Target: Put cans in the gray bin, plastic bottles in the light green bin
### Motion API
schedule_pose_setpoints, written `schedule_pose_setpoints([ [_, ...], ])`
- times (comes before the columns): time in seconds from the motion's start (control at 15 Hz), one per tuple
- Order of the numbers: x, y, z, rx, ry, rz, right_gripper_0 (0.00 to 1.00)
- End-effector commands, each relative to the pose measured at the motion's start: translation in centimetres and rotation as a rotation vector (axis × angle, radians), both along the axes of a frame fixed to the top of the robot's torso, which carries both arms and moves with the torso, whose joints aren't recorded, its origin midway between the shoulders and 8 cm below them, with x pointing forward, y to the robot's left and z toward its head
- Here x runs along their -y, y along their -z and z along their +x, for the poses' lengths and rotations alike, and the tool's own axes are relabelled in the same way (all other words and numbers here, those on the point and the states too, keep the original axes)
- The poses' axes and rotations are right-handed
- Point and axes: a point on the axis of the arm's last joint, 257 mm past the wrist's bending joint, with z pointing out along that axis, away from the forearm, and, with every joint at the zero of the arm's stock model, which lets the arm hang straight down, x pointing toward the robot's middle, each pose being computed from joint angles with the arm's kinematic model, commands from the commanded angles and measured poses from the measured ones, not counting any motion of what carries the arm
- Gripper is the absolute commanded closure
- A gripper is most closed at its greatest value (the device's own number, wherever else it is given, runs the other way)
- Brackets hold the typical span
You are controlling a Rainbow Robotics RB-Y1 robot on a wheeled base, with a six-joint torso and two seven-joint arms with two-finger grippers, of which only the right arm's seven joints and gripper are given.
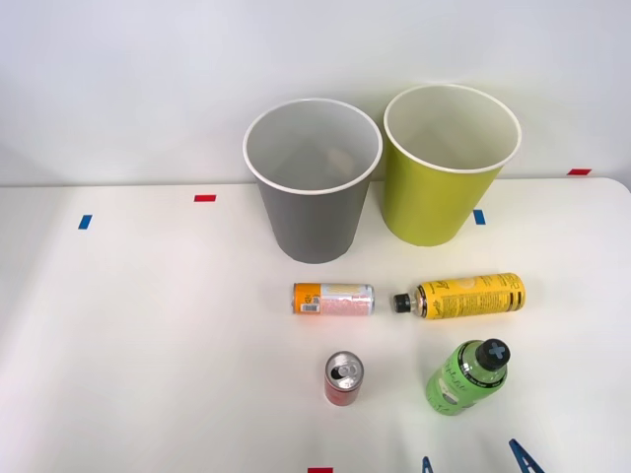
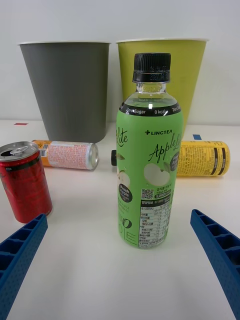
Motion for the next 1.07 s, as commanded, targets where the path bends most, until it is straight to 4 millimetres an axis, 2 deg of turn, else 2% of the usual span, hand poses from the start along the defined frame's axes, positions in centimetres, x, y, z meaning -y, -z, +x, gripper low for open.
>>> schedule_pose_setpoints([
  [0.07,0.00,0.00,0.00,0.000,0.000,0.000,0.00],
  [1.07,0.00,0.00,0.00,0.000,0.000,0.000,0.00],
])
